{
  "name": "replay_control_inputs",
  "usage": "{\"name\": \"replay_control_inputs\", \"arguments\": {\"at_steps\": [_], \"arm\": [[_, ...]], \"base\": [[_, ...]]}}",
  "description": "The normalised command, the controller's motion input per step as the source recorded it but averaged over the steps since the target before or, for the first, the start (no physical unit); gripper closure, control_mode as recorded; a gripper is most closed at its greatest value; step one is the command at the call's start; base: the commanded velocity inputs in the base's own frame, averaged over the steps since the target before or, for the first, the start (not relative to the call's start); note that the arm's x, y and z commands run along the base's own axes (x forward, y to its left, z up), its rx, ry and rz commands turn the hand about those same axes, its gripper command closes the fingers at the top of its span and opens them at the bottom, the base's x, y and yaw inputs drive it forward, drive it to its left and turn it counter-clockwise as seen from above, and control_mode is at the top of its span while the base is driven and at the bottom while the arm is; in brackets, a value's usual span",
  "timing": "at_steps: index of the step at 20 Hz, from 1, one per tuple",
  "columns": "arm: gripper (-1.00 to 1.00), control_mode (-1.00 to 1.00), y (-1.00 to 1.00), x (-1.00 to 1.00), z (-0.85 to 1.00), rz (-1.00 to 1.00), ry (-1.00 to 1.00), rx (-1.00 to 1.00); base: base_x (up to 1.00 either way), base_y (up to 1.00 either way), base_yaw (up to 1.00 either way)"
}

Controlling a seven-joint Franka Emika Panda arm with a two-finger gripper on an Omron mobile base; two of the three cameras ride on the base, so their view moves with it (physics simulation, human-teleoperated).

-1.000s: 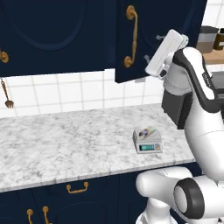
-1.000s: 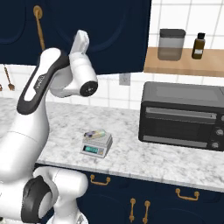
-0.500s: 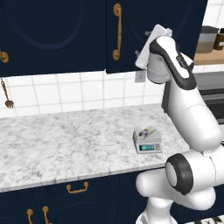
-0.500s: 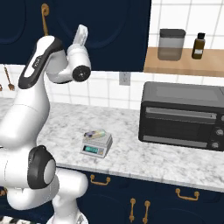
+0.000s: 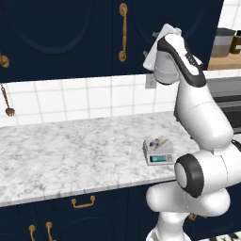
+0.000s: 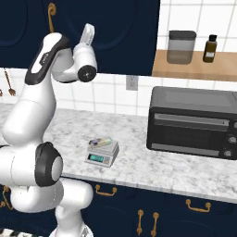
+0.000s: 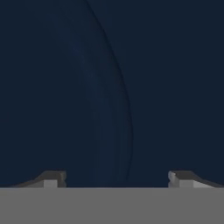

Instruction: Pick the bar and place it on the digital scale for weighing, and close the cabinet.

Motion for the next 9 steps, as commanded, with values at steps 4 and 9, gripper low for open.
{"name": "replay_control_inputs", "arguments": {"at_steps": [4,9], "arm": [[-1.0,-1.0,-0.04,0.16,-0.2,-0.01,0.0,0.0],[-1.0,-1.0,-0.32,-0.62,0.0,0.0,0.02,0.03]], "base": [[0.0,0.0,0.0],[0.0,0.0,0.0]]}}
